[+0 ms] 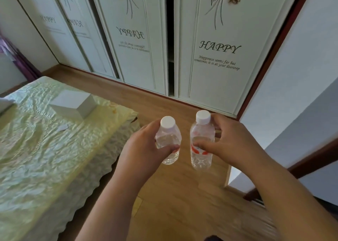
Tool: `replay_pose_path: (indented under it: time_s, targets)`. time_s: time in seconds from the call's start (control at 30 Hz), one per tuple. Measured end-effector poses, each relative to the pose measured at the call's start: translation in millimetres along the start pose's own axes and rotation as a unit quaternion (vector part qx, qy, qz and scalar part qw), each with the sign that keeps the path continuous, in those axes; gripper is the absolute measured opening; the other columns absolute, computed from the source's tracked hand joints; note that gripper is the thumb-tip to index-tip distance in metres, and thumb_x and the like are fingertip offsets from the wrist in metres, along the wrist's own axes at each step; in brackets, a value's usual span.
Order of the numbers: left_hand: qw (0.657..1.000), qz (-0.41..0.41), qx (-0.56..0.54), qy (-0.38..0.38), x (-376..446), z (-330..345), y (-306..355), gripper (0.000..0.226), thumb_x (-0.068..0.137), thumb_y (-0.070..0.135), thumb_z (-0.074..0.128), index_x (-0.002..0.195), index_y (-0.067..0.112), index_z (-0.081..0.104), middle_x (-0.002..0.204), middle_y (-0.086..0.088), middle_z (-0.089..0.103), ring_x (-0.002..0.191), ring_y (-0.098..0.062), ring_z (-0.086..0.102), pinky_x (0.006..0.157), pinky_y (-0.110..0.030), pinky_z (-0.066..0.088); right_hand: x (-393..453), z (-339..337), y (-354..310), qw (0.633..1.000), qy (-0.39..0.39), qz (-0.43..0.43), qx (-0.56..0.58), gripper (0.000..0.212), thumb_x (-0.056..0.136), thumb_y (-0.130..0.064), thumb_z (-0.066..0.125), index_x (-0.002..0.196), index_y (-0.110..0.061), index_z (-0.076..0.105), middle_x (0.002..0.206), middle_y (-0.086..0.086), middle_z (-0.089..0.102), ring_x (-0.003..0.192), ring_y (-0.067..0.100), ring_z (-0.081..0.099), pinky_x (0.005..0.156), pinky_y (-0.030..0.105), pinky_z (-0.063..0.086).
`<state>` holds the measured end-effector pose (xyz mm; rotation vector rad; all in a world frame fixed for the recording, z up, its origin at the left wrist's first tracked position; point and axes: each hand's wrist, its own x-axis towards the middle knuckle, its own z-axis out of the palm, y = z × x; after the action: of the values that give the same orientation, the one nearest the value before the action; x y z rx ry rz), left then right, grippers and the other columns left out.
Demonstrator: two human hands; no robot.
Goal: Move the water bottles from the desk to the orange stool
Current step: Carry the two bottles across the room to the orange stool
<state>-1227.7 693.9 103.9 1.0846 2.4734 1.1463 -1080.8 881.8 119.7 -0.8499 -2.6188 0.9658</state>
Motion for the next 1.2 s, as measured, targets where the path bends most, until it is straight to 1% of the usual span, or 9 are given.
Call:
replay_pose_path:
  time_s: [0.1,0.23,0.43,0.53,0.63,0.8,0.97,1.1,1.2]
  targets:
    - [1.000,-0.013,-0.004,0.000,23.9,-10.9,-12.0,0.070,0.070,0.059,0.082,0.132,0.051,0.050,0.117,0.022,0.067,0.101,-0.005,0.069,0.087,-0.043,0.057,30.4,7.6,-4.1,1.000,-0.007,0.004,0.009,0.073,0.070,-0.062,0.079,0.134,-0.045,0.047,0.131,-0.019,0.061,0.110,0.007,0.062,0.088,0.031,0.051]
    - [1.000,-0.026,0.015,0.003,66.1,-18.3,-24.6,0.068,0.070,0.060,0.080,0.131,0.049,0.053,0.113,0.022,0.068,0.101,-0.004,0.067,0.088,-0.040,0.057,80.3,16.4,-5.8,1.000,-0.010,-0.010,0.014,0.071,0.072,-0.060,0.080,0.132,-0.048,0.044,0.129,-0.021,0.059,0.104,0.002,0.057,0.083,0.025,0.043]
    - [0.997,-0.051,0.039,0.034,139.4,-20.0,-26.8,0.068,0.073,0.054,0.083,0.134,0.051,0.052,0.118,0.022,0.067,0.106,-0.005,0.065,0.093,-0.039,0.055,171.1,13.6,2.6,0.998,-0.025,-0.042,0.024,0.068,0.072,-0.056,0.082,0.129,-0.046,0.047,0.120,-0.023,0.059,0.102,0.002,0.059,0.080,0.023,0.043]
    - [0.996,-0.070,0.039,0.044,179.9,-17.5,-23.2,0.066,0.074,0.053,0.083,0.132,0.052,0.053,0.117,0.025,0.066,0.105,-0.001,0.064,0.093,-0.038,0.055,222.0,6.3,7.0,0.997,-0.038,-0.061,0.029,0.071,0.071,-0.056,0.082,0.131,-0.044,0.048,0.127,-0.019,0.062,0.104,0.003,0.060,0.085,0.025,0.047]
    - [0.994,-0.082,0.032,0.063,223.9,-13.9,-18.3,0.063,0.074,0.053,0.083,0.130,0.048,0.056,0.114,0.024,0.067,0.102,0.000,0.065,0.091,-0.037,0.056,274.6,-2.8,7.9,0.995,-0.052,-0.079,0.037,0.070,0.070,-0.057,0.082,0.131,-0.046,0.048,0.125,-0.021,0.061,0.106,0.004,0.062,0.088,0.027,0.050]
    - [0.989,-0.106,0.042,0.096,281.0,-1.3,-14.0,0.061,0.075,0.054,0.083,0.129,0.048,0.056,0.113,0.024,0.067,0.101,-0.002,0.064,0.086,-0.033,0.054,345.7,-12.3,12.1,0.989,-0.073,-0.121,0.041,0.064,0.067,-0.056,0.083,0.122,-0.049,0.050,0.111,-0.027,0.062,0.099,-0.002,0.062,0.076,0.020,0.046]
    - [0.987,-0.127,0.018,0.095,325.4,5.3,-20.1,0.059,0.074,0.051,0.085,0.126,0.050,0.057,0.110,0.027,0.067,0.097,0.005,0.064,0.079,-0.025,0.054,398.7,-15.9,20.2,0.988,-0.078,-0.131,0.037,0.066,0.068,-0.055,0.083,0.124,-0.047,0.050,0.107,-0.029,0.057,0.099,-0.001,0.061,0.075,0.017,0.042]
    - [0.987,-0.130,0.021,0.090,364.3,6.7,-34.6,0.058,0.074,0.052,0.084,0.126,0.050,0.057,0.111,0.028,0.066,0.096,0.006,0.063,0.076,-0.015,0.047,437.8,-13.2,22.4,0.988,-0.082,-0.125,0.034,0.068,0.069,-0.054,0.084,0.127,-0.047,0.050,0.108,-0.031,0.055,0.098,-0.003,0.059,0.074,0.012,0.038]
    - [0.989,-0.122,0.019,0.078,396.8,3.8,-50.3,0.060,0.075,0.050,0.084,0.129,0.048,0.057,0.112,0.028,0.065,0.097,0.005,0.063,0.077,-0.014,0.047,469.3,-6.6,18.1,0.989,-0.081,-0.117,0.027,0.069,0.070,-0.051,0.085,0.130,-0.044,0.051,0.112,-0.029,0.055,0.099,-0.002,0.059,0.074,0.009,0.036]
